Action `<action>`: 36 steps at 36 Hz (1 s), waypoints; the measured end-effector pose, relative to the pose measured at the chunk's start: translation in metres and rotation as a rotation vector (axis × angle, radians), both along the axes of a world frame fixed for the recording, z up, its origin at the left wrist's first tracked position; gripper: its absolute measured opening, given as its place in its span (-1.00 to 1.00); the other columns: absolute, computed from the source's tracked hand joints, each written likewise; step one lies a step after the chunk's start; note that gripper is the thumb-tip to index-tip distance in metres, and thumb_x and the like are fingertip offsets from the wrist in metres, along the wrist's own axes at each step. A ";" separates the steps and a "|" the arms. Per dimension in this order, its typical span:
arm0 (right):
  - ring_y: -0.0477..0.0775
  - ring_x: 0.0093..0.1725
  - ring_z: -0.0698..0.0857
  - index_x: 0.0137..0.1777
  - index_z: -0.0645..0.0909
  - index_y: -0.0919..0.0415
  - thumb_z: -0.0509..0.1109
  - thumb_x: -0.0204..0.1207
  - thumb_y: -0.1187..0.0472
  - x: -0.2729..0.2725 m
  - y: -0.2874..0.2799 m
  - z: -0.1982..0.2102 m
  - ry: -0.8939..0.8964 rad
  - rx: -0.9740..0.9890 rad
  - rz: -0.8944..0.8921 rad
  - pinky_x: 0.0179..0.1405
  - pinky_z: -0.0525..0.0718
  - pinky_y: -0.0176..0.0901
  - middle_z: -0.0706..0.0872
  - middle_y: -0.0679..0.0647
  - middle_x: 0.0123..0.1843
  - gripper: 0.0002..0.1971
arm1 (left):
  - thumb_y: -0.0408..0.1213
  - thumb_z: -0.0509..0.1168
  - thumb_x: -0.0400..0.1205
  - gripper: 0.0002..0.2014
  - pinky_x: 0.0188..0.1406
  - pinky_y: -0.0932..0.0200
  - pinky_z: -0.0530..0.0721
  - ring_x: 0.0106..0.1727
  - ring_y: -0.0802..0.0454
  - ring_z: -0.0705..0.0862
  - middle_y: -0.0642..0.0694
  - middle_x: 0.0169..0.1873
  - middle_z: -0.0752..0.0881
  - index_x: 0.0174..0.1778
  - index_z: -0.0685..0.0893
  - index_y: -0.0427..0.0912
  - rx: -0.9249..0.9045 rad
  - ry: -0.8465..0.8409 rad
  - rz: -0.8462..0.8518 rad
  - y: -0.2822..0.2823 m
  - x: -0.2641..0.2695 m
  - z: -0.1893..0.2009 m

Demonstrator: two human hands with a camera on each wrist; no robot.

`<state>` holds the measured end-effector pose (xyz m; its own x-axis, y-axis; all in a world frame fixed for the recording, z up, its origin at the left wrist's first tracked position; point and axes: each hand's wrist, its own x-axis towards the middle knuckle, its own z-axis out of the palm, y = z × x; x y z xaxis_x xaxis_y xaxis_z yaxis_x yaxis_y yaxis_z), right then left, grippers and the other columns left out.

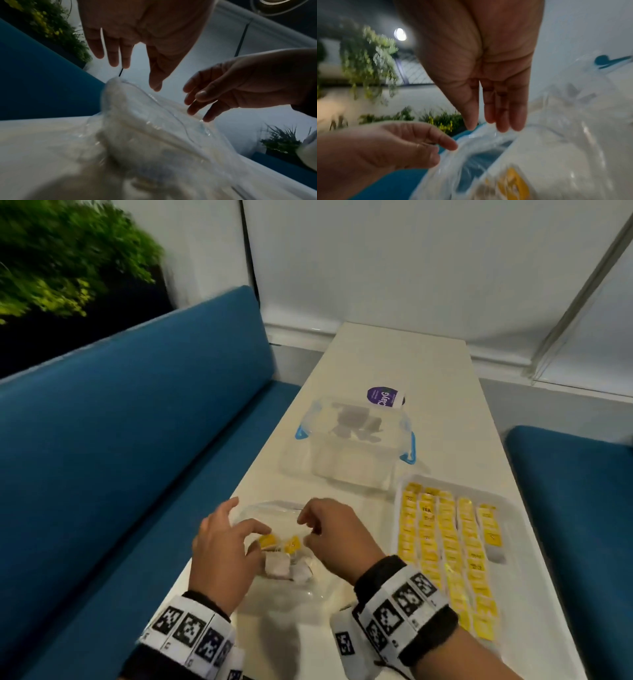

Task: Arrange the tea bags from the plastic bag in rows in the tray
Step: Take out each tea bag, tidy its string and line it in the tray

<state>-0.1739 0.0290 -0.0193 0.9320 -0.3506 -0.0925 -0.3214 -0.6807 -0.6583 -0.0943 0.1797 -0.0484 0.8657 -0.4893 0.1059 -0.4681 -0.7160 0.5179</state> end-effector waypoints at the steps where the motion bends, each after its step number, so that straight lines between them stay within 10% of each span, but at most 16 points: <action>1: 0.03 0.13 0.58 0.18 0.57 0.09 0.31 0.46 0.38 0.006 0.007 -0.008 0.052 -0.046 0.012 0.10 0.54 -0.18 0.58 0.00 0.13 -0.69 | -0.27 0.41 0.51 -0.78 0.40 -0.05 0.26 0.51 -0.11 0.27 -0.05 0.54 0.31 -0.03 0.76 0.17 0.073 0.039 0.000 0.004 0.002 -0.003; 5: 0.23 0.21 0.60 0.42 0.33 0.12 0.45 0.44 0.25 0.018 0.027 -0.036 0.313 -0.163 0.021 0.11 0.60 -0.03 0.47 0.16 0.32 -0.43 | -0.16 0.32 0.59 -0.57 0.47 -0.01 0.30 0.55 -0.08 0.24 -0.05 0.63 0.03 0.37 0.50 0.27 0.238 0.174 -0.037 0.019 0.010 -0.018; 8: 0.26 0.21 0.61 0.43 0.27 0.19 0.52 0.38 0.25 0.022 0.033 -0.047 0.445 -0.143 -0.011 0.09 0.60 -0.02 0.47 0.21 0.31 -0.33 | -0.35 0.25 0.56 -0.28 0.07 0.20 0.57 0.22 0.01 0.57 -0.02 0.60 0.08 0.60 0.15 0.19 0.280 0.335 -0.097 0.027 0.017 -0.027; 12: 0.22 0.20 0.62 0.37 0.36 0.24 0.18 0.57 0.35 0.021 0.038 -0.057 0.375 -0.150 -0.054 0.13 0.56 -0.06 0.59 0.22 0.26 -0.64 | -0.43 0.23 0.52 -0.18 -0.29 0.34 0.44 -0.09 0.03 0.60 0.01 0.52 0.17 0.63 -0.01 0.10 0.318 0.378 -0.195 0.030 0.019 -0.035; 21: 0.29 0.50 0.26 0.56 0.11 -0.12 0.52 0.34 0.09 0.035 0.067 -0.067 0.310 -0.227 0.053 0.29 0.59 0.15 0.25 0.20 0.52 -0.15 | -0.50 0.18 0.46 -0.14 -0.54 0.32 0.40 -0.28 0.08 0.52 0.12 0.56 0.15 0.60 0.01 0.20 0.262 0.403 -0.324 0.032 0.025 -0.036; 28: 0.35 0.41 0.33 0.53 0.23 0.14 0.25 0.54 0.22 0.042 0.081 -0.082 0.365 -0.416 0.182 0.20 0.60 0.22 0.26 0.23 0.49 -0.45 | -0.43 0.17 0.54 -0.21 -0.15 0.29 0.47 0.18 -0.02 0.64 0.10 0.63 0.02 0.64 -0.02 0.09 0.268 0.408 -0.318 0.035 0.025 -0.033; 36: 0.27 0.25 0.46 0.29 0.51 0.10 0.21 0.55 0.26 0.038 0.069 -0.086 0.281 -0.344 0.140 0.07 0.58 0.06 0.50 0.19 0.22 -0.69 | -0.45 0.17 0.47 -0.09 -0.20 0.27 0.56 -0.15 0.06 0.60 0.13 0.65 -0.10 0.64 -0.19 0.11 0.304 0.374 -0.277 0.039 0.033 -0.032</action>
<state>-0.1364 0.0976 -0.1058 0.9280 -0.2777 -0.2483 -0.3444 -0.8936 -0.2877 -0.0612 0.2188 -0.0806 0.6520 -0.6642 -0.3656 -0.4839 -0.7358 0.4737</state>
